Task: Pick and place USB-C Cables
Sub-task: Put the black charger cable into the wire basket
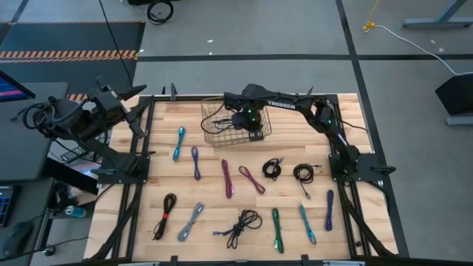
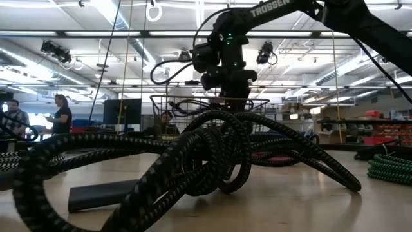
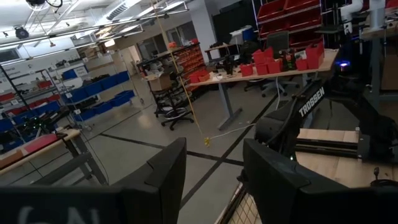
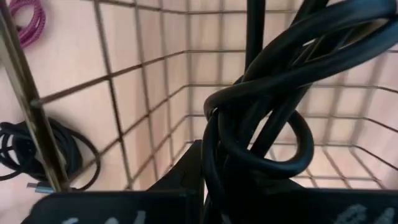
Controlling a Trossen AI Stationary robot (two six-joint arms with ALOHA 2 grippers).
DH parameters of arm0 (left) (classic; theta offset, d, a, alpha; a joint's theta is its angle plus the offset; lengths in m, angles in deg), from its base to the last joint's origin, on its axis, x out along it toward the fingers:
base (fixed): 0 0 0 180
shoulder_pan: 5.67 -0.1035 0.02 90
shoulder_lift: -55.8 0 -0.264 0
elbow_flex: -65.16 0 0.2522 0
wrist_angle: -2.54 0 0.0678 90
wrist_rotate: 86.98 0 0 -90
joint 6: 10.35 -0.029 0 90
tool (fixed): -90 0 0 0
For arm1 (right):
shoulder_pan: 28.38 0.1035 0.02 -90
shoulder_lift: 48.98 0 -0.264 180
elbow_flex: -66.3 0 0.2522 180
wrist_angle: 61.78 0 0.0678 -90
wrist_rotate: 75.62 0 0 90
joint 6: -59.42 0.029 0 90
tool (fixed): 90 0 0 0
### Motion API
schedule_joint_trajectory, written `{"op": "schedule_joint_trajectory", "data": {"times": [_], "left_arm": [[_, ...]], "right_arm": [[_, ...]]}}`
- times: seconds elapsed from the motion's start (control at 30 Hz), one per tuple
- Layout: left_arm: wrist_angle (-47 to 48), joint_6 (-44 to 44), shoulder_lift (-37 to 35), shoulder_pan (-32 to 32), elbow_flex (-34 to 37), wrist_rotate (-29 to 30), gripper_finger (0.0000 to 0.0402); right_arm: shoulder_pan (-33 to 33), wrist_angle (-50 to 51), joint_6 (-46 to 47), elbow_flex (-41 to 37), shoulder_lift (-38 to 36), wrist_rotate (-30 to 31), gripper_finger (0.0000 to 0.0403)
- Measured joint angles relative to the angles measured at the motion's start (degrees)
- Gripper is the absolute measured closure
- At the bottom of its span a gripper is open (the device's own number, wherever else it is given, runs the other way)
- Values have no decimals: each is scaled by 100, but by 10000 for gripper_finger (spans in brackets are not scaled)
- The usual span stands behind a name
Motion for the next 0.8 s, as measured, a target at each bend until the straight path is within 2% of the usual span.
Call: {"op": "schedule_joint_trajectory", "data": {"times": [0.37,0.57,0.8], "left_arm": [[-2,1,0,0,0,0,234],[-4,2,0,0,0,0,234],[-4,2,0,0,0,0,234]], "right_arm": [[36,-412,76,-674,9,-19,354],[37,-612,101,-1024,0,-262,354],[40,-723,96,-1151,-2,-261,354]]}}
